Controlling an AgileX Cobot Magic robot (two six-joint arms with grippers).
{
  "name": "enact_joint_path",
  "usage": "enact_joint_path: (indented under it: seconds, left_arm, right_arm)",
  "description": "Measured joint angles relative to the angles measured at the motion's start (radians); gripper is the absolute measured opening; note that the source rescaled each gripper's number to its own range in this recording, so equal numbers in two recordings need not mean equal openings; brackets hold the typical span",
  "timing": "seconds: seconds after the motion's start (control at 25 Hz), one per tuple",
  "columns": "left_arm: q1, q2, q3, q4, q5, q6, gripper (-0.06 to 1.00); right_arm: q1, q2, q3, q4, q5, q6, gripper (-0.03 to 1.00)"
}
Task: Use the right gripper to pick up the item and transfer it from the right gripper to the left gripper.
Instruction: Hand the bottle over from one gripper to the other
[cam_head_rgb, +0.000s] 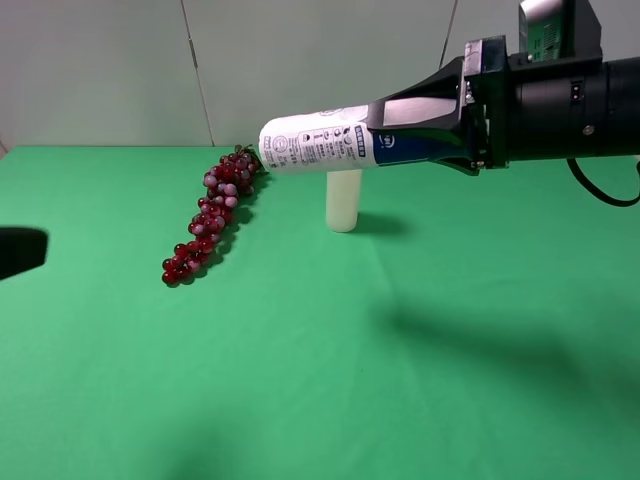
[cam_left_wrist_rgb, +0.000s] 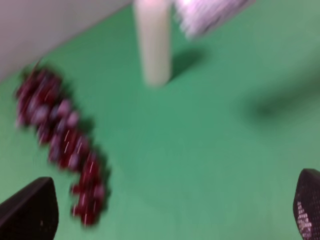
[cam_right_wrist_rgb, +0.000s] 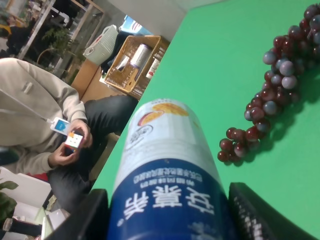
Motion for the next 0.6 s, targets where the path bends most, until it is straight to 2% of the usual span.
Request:
enact_joint_path:
  seconds: [0.12,0.28,0.48,0.6]
  left_arm:
    - [0.000,0.104,-0.072,-0.107,0.001,0.180,0.88]
    - [-0.004,0.234,-0.177,-0.185,0.077,0.381,0.88]
    - [-0.063,0.363,-0.256,-0.210,0.150,0.574,0.88]
    - [-0.110,0.427,-0.284,-0.210,0.156,0.638,0.87]
  right_arm:
    - [0.000,0.000,0.000,-0.010,0.001,0.000,0.00]
    - [0.000,0.000,0.000,-0.023,0.002,0.000,0.00]
    - [0.000,0.000,0.000,-0.026,0.002,0.000,0.00]
    - [0.000,0.000,0.000,-0.026,0.002,0.000,0.00]
